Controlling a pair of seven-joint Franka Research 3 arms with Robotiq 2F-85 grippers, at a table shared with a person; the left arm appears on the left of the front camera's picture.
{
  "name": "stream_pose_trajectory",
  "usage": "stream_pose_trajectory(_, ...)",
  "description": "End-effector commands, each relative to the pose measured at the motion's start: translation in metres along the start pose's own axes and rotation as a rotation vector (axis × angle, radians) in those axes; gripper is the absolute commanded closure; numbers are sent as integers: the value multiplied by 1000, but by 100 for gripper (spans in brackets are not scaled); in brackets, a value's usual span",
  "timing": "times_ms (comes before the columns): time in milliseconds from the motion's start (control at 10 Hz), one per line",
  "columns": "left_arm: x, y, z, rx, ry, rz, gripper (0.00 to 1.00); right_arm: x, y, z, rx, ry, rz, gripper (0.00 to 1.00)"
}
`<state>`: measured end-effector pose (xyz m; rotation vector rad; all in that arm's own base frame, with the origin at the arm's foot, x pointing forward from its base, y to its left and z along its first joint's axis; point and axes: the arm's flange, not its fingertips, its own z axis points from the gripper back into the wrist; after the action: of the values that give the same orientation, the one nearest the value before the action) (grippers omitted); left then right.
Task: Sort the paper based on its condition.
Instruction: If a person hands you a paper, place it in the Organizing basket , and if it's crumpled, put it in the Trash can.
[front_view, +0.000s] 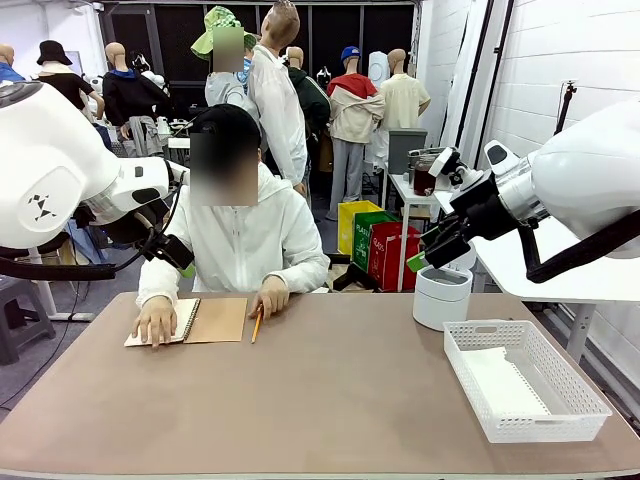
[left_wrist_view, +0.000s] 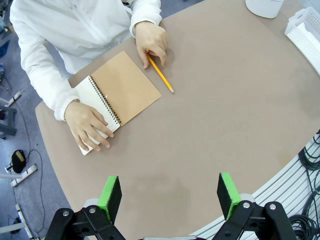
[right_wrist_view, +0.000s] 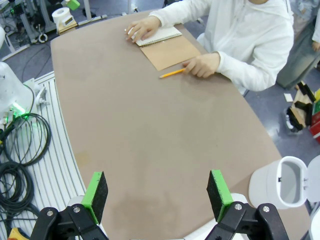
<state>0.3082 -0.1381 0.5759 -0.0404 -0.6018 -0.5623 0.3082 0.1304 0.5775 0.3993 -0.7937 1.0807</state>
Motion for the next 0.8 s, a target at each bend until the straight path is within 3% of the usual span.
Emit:
stream_pose_trajectory(0, -1, 1, 0, -1, 0, 1, 0, 0, 0, 0, 1, 2, 8, 0)
stream_pose_trajectory(700, -1, 1, 0, -1, 0, 1, 0, 0, 0, 0, 1, 2, 8, 0)
